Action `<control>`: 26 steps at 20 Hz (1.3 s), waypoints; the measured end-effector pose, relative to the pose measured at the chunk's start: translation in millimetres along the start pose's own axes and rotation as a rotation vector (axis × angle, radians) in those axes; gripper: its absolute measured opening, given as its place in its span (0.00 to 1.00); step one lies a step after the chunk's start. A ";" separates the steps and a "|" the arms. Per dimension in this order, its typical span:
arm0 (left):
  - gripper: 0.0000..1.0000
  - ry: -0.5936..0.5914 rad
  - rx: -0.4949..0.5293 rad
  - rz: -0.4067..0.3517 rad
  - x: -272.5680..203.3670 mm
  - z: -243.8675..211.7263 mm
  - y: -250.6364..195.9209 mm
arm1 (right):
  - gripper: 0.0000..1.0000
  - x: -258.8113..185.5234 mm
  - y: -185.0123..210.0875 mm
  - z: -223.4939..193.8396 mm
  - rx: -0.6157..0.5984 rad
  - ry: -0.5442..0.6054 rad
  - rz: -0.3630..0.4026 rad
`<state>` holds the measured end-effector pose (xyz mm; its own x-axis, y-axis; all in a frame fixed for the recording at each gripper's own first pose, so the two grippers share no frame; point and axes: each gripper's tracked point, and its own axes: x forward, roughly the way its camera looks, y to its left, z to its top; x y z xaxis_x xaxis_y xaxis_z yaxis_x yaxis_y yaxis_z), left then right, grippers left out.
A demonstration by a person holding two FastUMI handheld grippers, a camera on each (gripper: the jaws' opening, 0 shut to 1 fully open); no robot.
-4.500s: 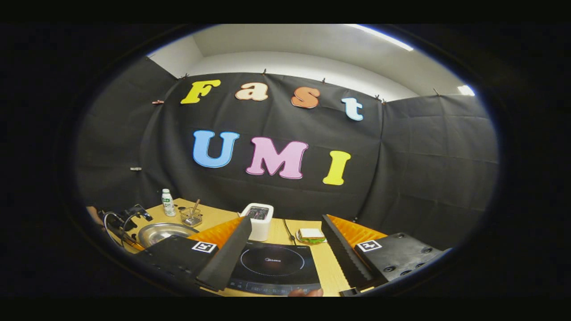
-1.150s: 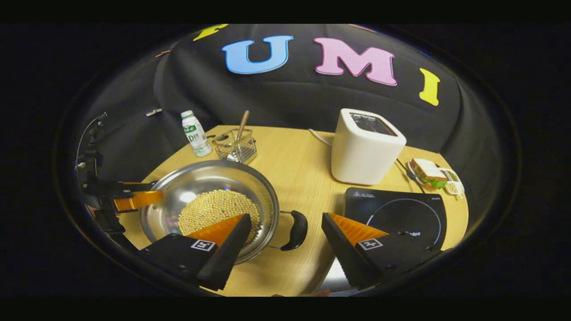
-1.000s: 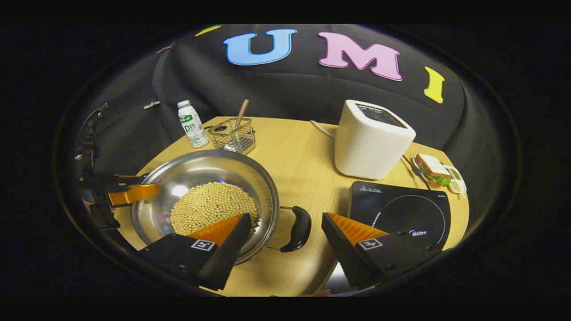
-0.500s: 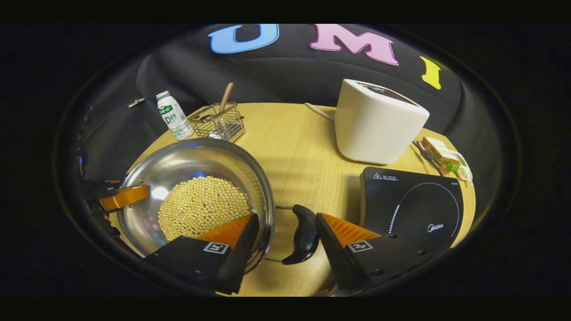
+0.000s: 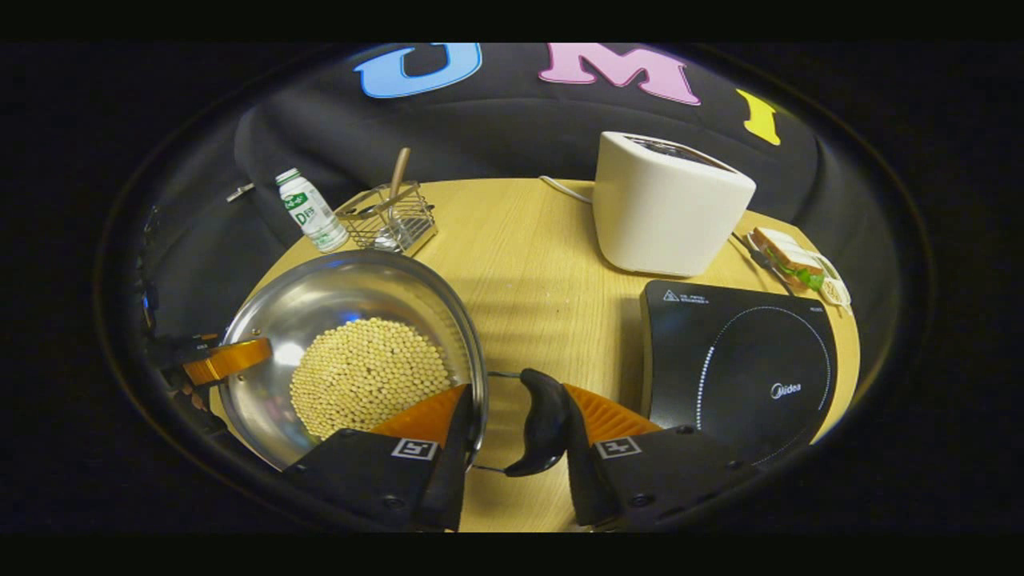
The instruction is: First push the handle of the pot to place it horizontally, then grasp the pot with both hands and set it on the induction cooktop.
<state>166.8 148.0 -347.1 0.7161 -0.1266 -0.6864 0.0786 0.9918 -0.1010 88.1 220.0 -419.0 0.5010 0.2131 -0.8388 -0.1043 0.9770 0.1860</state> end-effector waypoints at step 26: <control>0.59 -0.012 0.087 -0.112 -43.4 57.0 -230.7 | 0.56 -121.7 -209.5 29.4 0.085 -0.090 -0.076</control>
<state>157.2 -74.2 -252.9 0.7078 -0.2369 -0.6654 0.2183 0.9693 -0.1130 74.2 -10.8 -340.8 0.5801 0.1336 -0.8035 0.0083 0.9854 0.1699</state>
